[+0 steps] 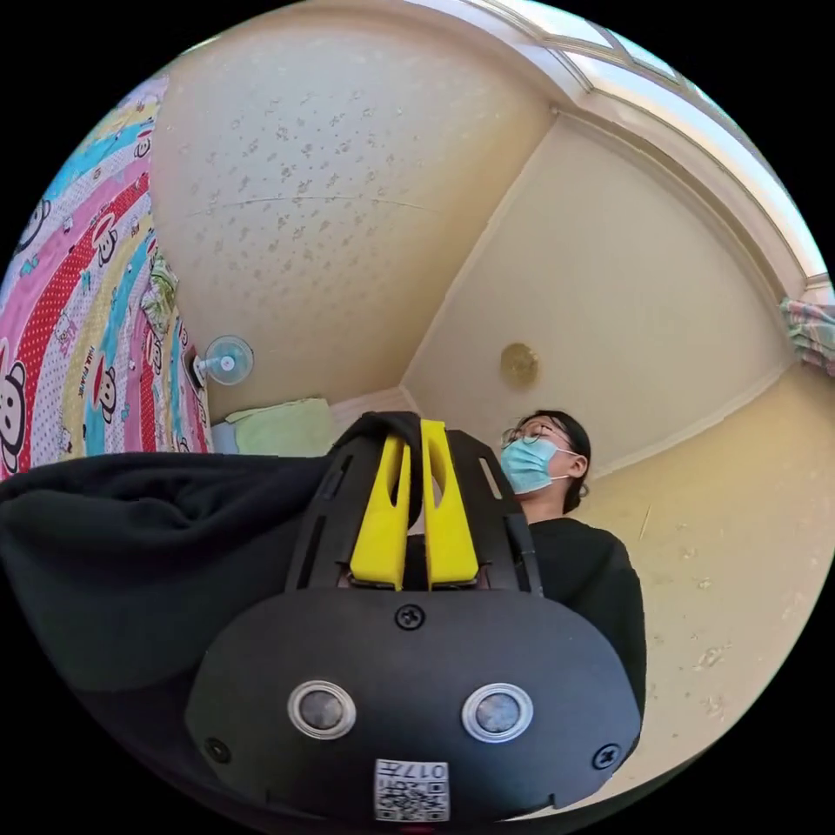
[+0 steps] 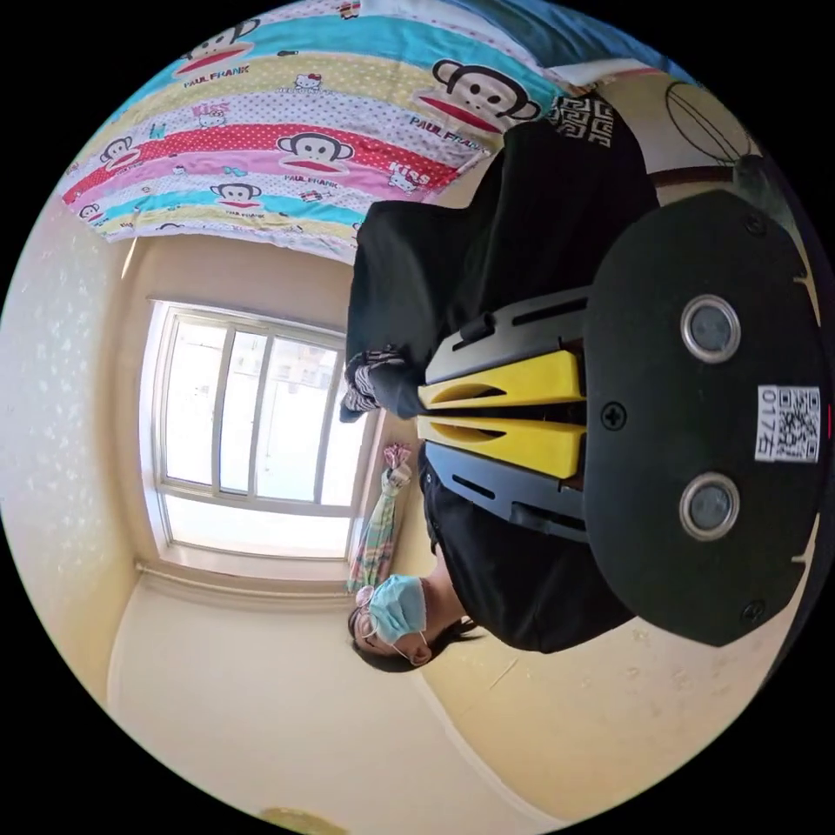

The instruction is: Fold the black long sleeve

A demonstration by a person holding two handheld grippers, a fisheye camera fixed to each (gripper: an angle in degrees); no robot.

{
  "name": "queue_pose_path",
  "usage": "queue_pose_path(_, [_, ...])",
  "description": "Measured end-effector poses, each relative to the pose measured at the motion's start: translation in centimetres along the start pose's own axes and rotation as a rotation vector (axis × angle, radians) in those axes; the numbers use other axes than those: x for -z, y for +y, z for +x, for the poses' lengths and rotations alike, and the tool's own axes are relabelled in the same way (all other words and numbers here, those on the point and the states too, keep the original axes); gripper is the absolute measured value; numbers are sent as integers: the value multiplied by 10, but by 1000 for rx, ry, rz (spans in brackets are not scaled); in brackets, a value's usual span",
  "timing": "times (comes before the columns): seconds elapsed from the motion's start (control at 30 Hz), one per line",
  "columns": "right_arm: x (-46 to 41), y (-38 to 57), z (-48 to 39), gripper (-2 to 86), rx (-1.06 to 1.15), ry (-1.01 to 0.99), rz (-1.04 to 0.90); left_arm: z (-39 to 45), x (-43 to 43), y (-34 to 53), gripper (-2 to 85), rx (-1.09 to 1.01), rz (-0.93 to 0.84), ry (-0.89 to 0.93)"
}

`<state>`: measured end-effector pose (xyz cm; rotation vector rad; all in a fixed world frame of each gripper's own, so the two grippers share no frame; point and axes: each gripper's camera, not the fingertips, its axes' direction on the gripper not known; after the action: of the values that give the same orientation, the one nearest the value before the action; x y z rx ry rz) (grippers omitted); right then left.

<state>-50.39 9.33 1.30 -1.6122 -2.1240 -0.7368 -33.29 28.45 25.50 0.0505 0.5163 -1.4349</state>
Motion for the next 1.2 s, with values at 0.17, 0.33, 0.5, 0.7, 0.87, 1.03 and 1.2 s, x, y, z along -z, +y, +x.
queue_pose_path(0.17, [34,-70,-31,7,47,172,-23,24,-14,-83,-7,9,-84,-317])
queue_pose_path(0.33, [90,-185,32,3,-53,471,-39,-57,-20,-201,-5,92,-203,-511])
queue_pose_path(0.5, [145,-301,156,7,-120,579,70,-204,-14,-339,9,114,-315,-750])
queue_pose_path(0.7, [84,-315,316,46,-143,729,-189,-353,82,-371,104,425,-430,-964])
queue_pose_path(0.87, [61,-228,458,91,-405,667,-255,-368,182,-326,101,548,-262,-890])
queue_pose_path(1.03, [52,-177,500,34,-495,596,-286,-343,258,-299,48,640,-72,-825])
queue_pose_path(1.2, [139,-243,442,23,-472,805,-208,-290,294,-341,-5,558,131,-713])
